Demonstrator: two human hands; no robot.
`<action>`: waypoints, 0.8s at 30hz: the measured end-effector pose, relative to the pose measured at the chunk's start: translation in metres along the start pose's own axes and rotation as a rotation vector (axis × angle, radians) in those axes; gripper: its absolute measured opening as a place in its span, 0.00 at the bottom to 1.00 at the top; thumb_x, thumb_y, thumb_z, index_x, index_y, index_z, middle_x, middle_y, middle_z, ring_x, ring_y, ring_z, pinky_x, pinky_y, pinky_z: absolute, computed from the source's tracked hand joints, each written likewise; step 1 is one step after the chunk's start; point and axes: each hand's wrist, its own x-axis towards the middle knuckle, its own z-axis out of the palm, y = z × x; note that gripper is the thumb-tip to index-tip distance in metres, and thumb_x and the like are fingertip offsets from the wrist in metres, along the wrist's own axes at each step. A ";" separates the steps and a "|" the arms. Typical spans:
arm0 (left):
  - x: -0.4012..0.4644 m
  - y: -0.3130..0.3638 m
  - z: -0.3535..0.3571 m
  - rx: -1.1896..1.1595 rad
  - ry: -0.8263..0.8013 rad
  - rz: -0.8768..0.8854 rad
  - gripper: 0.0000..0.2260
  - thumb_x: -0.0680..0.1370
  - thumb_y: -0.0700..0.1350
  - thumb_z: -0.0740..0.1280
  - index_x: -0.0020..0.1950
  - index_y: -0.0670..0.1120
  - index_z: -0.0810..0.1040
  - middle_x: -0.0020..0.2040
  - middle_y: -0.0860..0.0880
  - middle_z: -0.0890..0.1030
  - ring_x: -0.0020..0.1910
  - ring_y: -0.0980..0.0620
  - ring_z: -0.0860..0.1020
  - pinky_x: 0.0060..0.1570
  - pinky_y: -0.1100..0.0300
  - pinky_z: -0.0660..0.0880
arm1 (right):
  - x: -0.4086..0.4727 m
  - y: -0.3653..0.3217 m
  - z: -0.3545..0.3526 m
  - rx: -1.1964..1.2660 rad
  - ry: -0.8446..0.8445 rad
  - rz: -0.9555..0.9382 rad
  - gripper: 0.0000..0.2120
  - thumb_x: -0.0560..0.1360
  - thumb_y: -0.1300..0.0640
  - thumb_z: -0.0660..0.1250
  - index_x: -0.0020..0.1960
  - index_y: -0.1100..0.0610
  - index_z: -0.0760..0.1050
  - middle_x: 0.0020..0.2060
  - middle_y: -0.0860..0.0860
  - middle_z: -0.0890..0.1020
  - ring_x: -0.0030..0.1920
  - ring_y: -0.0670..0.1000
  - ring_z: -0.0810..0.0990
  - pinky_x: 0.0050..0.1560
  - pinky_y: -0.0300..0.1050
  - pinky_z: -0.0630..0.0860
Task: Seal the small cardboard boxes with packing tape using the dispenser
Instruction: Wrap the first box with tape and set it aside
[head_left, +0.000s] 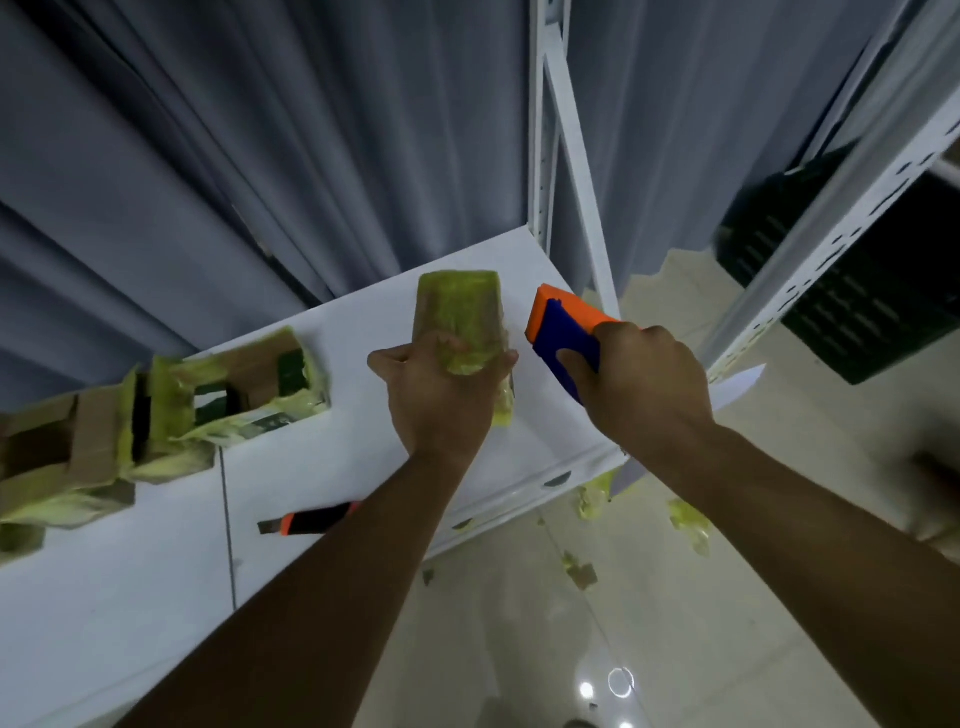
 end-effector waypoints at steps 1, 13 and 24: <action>0.005 -0.002 0.008 0.002 0.003 0.005 0.33 0.63 0.65 0.79 0.57 0.46 0.76 0.53 0.47 0.72 0.38 0.60 0.69 0.33 0.81 0.67 | 0.007 0.004 0.003 -0.003 0.000 0.000 0.15 0.82 0.44 0.61 0.45 0.54 0.70 0.35 0.52 0.73 0.35 0.57 0.73 0.35 0.46 0.69; 0.103 -0.008 0.134 -0.130 -0.133 -0.011 0.30 0.62 0.67 0.78 0.50 0.49 0.72 0.48 0.40 0.77 0.47 0.44 0.77 0.52 0.51 0.79 | 0.103 0.049 0.056 0.037 -0.003 0.070 0.15 0.82 0.42 0.60 0.50 0.54 0.74 0.40 0.54 0.81 0.35 0.54 0.76 0.38 0.48 0.76; 0.200 -0.019 0.225 -0.100 -0.029 0.027 0.32 0.61 0.61 0.82 0.51 0.54 0.64 0.57 0.38 0.74 0.50 0.46 0.77 0.44 0.57 0.81 | 0.180 0.066 0.098 0.080 0.062 0.175 0.15 0.82 0.44 0.62 0.55 0.55 0.77 0.43 0.52 0.82 0.35 0.51 0.76 0.37 0.44 0.73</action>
